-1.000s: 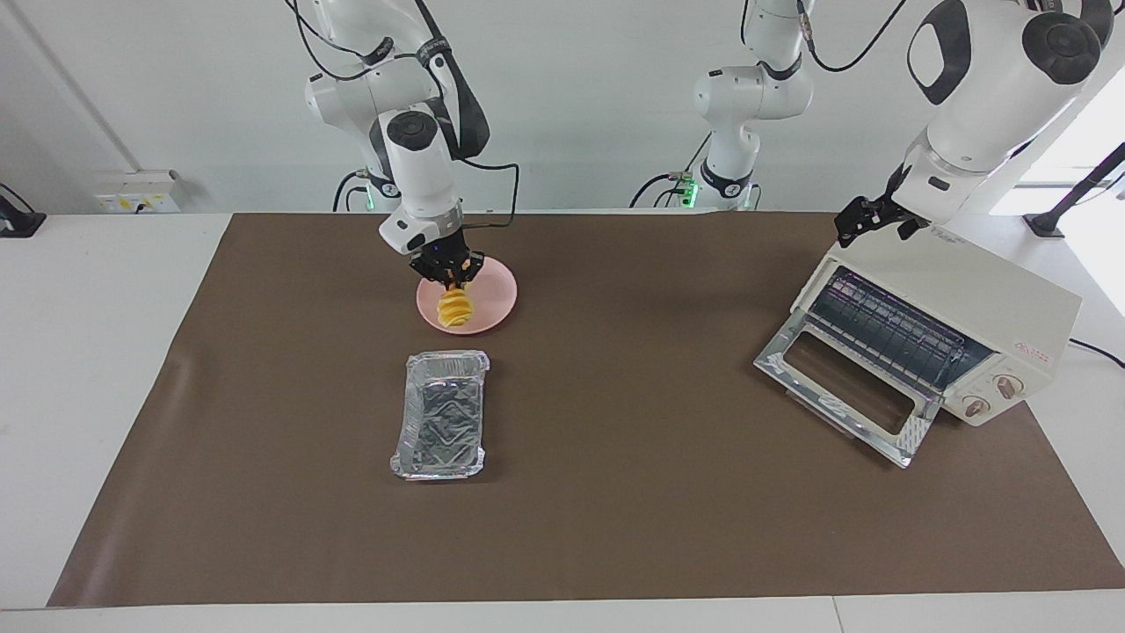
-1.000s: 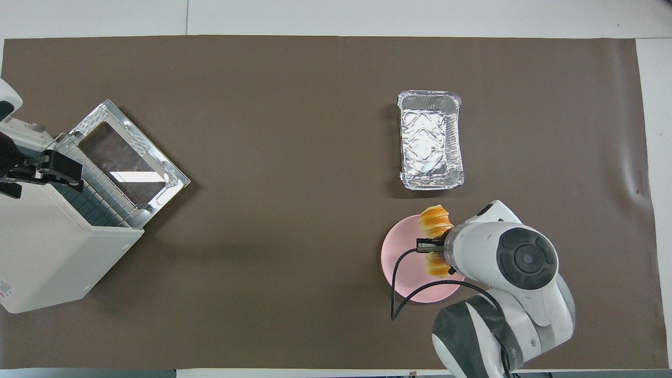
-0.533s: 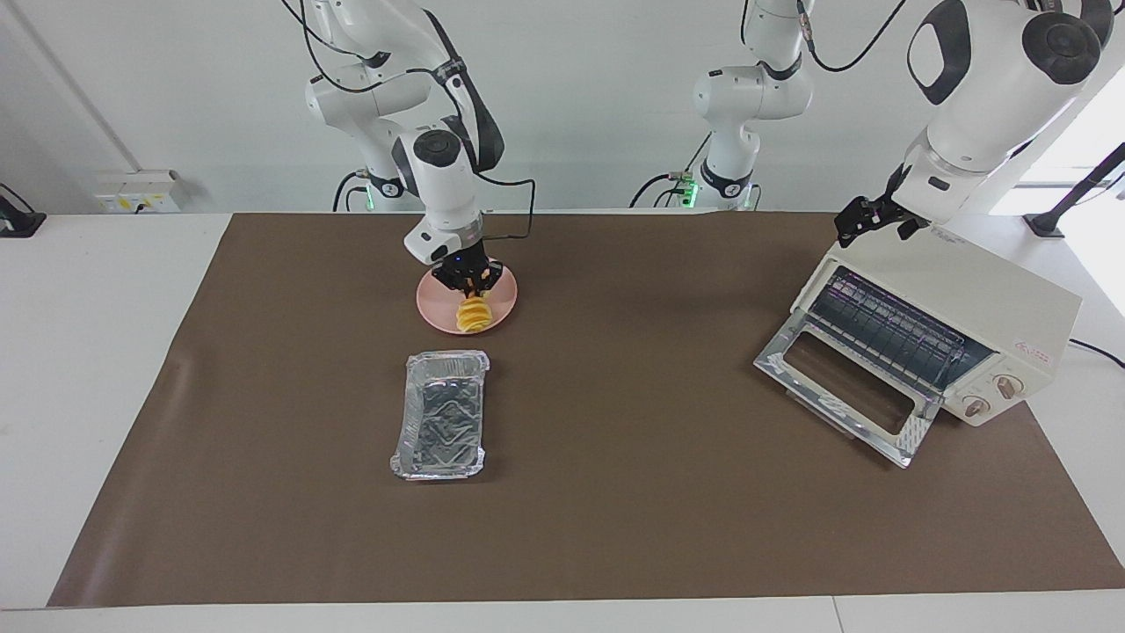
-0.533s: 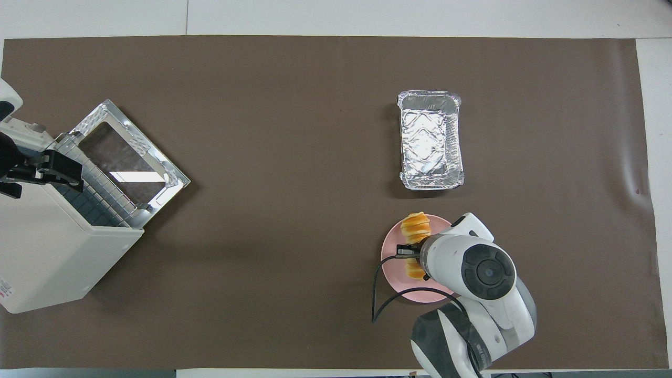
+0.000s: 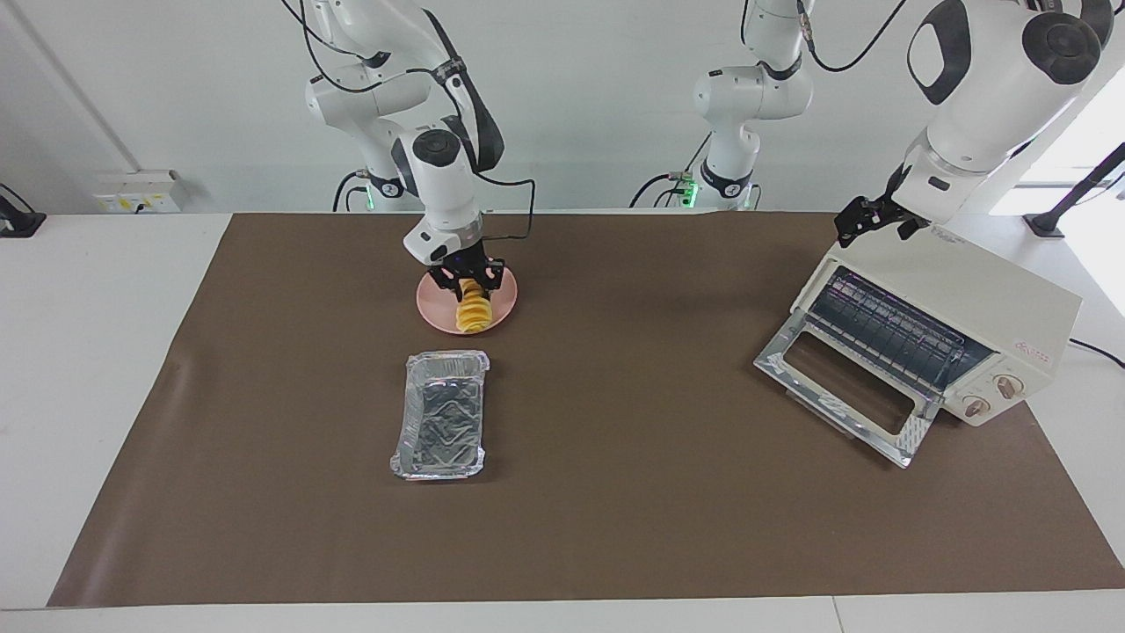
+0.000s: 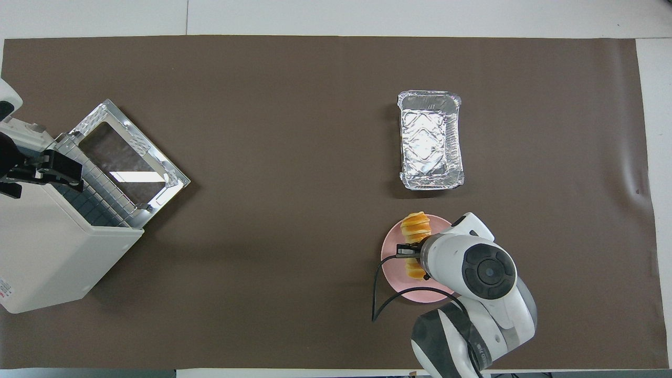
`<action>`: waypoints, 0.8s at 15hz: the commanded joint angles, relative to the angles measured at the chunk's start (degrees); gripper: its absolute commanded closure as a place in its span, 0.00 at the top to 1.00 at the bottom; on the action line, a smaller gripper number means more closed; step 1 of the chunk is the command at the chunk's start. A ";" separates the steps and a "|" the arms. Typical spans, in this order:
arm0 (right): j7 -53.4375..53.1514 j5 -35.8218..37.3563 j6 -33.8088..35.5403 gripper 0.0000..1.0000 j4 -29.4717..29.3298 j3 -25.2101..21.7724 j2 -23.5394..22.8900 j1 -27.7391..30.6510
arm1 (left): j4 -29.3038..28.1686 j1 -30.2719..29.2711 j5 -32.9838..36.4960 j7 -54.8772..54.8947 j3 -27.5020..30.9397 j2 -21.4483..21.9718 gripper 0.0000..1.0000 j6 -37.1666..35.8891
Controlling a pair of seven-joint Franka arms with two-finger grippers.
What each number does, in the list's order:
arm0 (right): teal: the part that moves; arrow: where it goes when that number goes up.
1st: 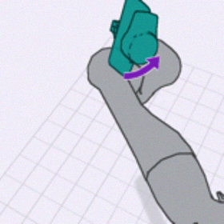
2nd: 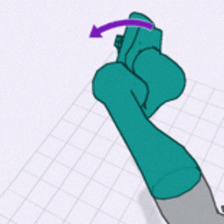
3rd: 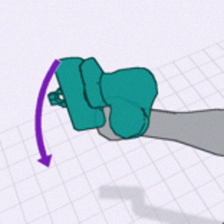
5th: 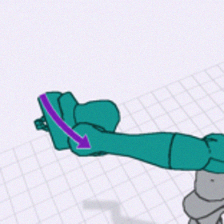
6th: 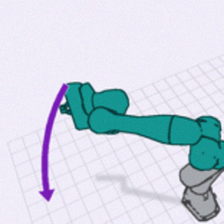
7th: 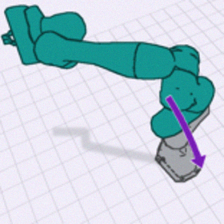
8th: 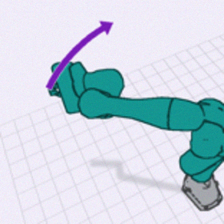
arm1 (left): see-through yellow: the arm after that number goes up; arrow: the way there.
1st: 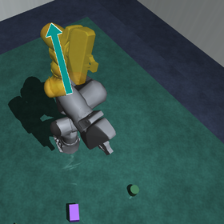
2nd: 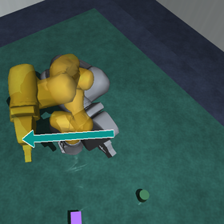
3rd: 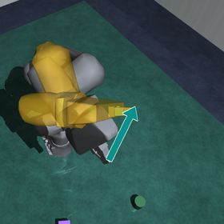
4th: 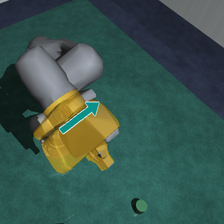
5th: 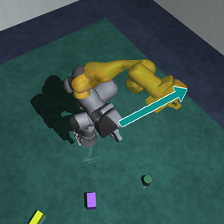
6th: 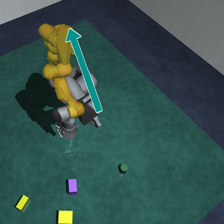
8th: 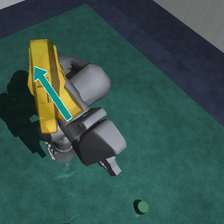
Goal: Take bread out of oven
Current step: 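Lower the bread onto the pink plate and open the right gripper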
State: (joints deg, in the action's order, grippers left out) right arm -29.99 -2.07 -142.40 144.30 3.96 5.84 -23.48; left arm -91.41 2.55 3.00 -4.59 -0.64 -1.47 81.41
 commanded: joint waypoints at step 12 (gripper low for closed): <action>29.17 -0.83 39.63 1.00 -37.67 -0.71 1.10 21.97 | -0.78 -0.61 -0.98 0.20 -0.15 1.12 1.00 0.86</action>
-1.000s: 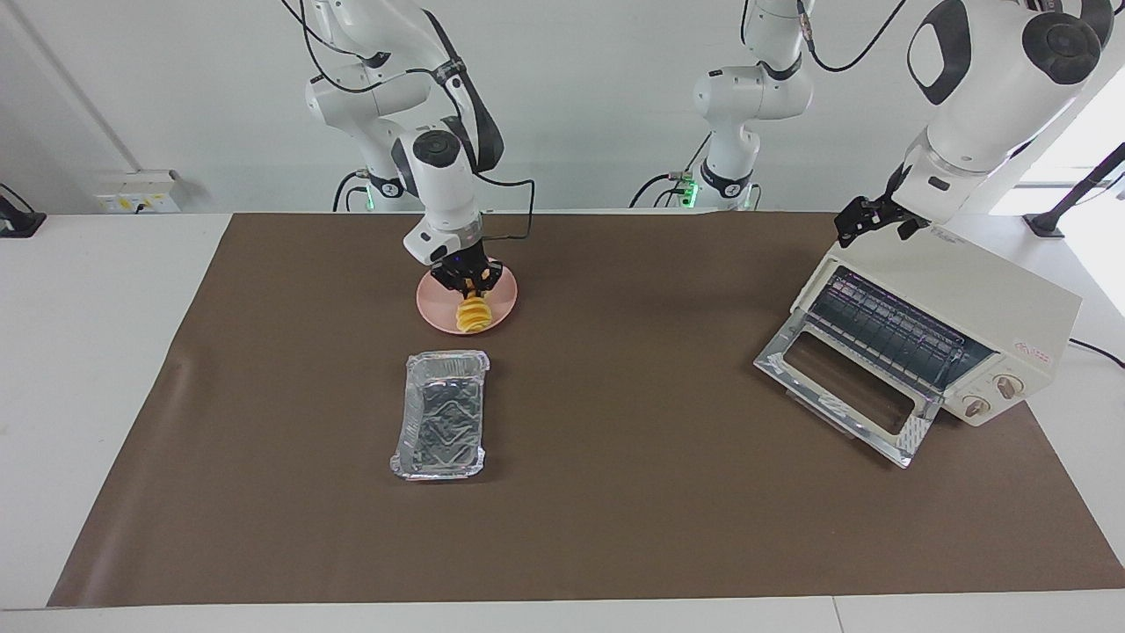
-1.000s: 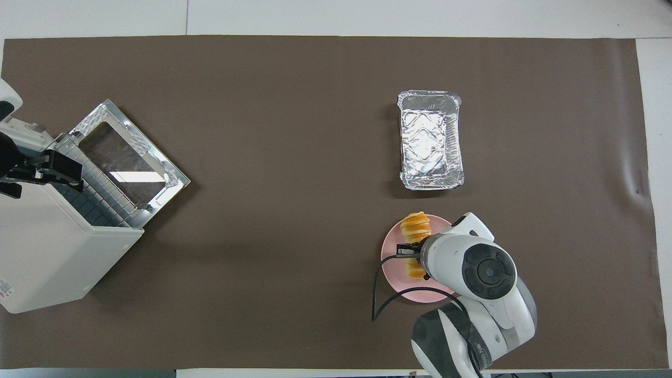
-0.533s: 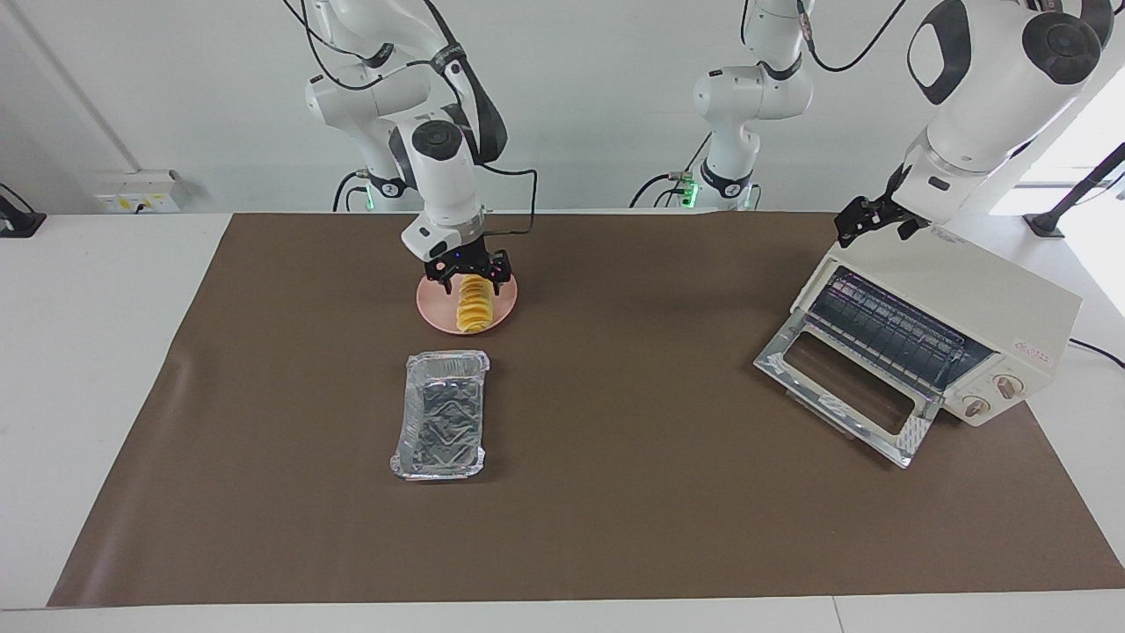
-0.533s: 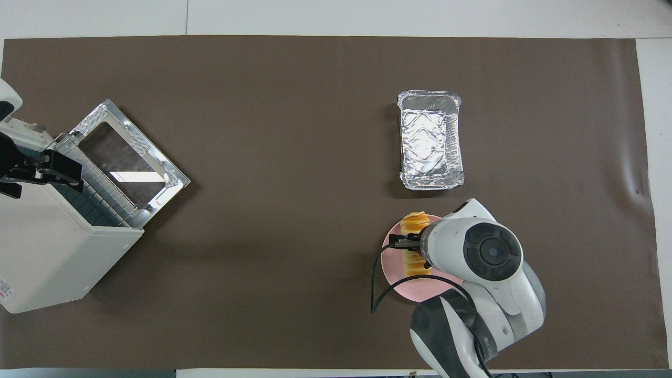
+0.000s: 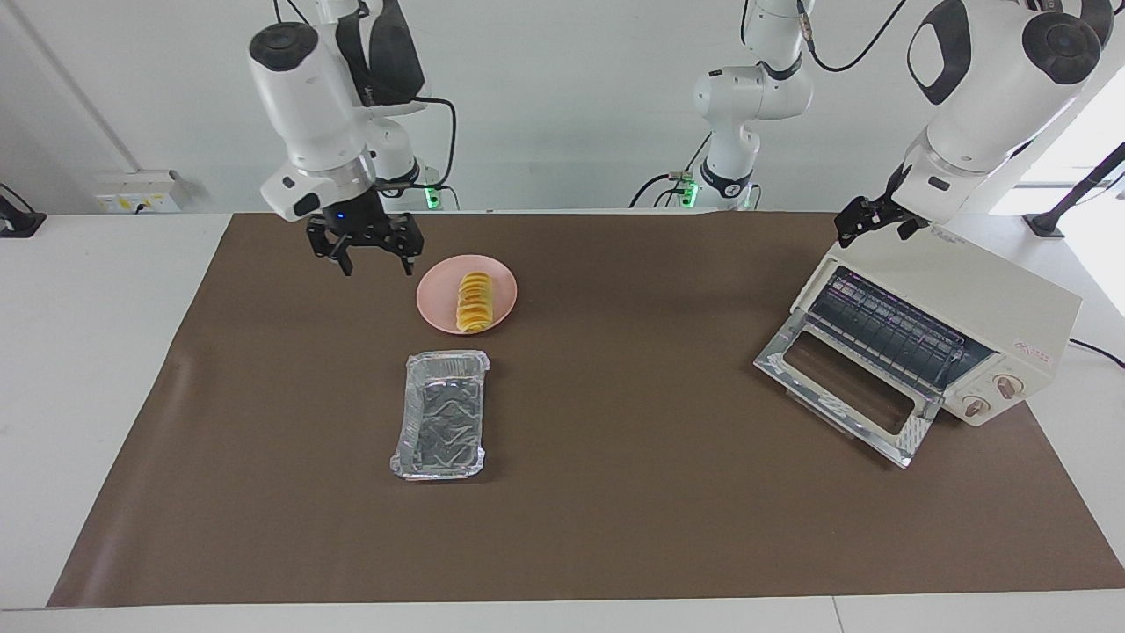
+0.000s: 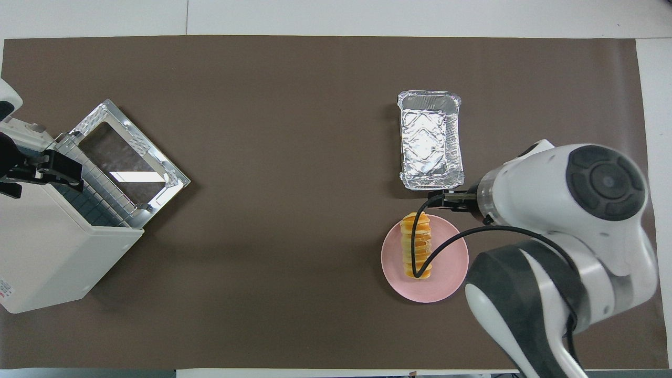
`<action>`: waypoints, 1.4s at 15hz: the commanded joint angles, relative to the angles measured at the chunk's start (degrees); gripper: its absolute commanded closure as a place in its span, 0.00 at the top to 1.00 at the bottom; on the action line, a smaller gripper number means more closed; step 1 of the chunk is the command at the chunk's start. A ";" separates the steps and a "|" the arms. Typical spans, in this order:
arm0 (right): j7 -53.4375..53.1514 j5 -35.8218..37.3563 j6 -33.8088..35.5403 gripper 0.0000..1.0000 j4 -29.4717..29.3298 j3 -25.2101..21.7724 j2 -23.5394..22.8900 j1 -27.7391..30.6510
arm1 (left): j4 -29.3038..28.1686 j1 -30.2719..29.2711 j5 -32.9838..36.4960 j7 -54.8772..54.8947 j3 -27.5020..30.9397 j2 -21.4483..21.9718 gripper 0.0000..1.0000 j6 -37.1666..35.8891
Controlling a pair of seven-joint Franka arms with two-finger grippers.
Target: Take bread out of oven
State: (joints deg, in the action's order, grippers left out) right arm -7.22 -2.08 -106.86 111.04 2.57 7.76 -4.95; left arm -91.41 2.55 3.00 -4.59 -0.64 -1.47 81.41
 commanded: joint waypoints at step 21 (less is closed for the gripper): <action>12.94 2.16 23.37 1.00 -19.19 0.77 -5.56 9.08 | -0.79 -0.61 -0.98 0.20 -0.15 1.03 1.00 0.86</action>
